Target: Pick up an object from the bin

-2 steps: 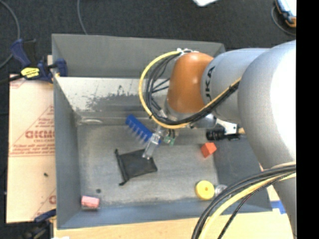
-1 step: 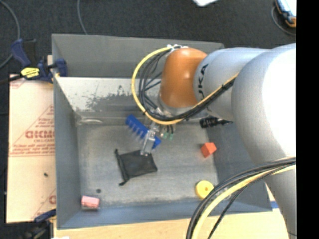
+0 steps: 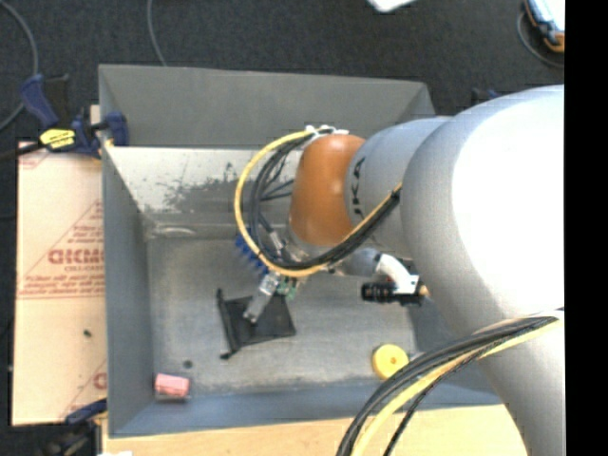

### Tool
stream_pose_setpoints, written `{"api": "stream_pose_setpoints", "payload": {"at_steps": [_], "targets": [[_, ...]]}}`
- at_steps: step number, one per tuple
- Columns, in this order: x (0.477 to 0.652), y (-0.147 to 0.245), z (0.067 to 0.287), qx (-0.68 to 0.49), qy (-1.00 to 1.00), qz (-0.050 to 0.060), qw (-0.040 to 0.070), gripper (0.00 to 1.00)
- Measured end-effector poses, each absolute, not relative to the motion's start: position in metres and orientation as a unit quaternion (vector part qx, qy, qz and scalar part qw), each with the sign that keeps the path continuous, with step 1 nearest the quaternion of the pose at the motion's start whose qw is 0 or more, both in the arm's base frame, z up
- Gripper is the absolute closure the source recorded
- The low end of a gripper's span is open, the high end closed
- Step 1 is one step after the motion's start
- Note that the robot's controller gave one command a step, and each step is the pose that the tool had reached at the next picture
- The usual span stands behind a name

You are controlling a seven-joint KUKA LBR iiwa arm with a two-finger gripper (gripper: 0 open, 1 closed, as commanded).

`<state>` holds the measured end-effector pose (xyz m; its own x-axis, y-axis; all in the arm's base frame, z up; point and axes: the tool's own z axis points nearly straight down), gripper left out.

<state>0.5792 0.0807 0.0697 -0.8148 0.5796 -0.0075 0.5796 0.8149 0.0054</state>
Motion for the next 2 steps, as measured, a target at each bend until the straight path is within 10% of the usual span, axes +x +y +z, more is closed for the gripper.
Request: {"api": "stream_pose_setpoints", "payload": {"at_steps": [1, 2], "targets": [[0.6145, 0.0723, 0.0719, 0.283, 0.959, 0.001, 0.005, 1.0], [0.6145, 0.0723, 0.0719, 0.283, 0.959, 0.001, 0.005, 1.0]]}}
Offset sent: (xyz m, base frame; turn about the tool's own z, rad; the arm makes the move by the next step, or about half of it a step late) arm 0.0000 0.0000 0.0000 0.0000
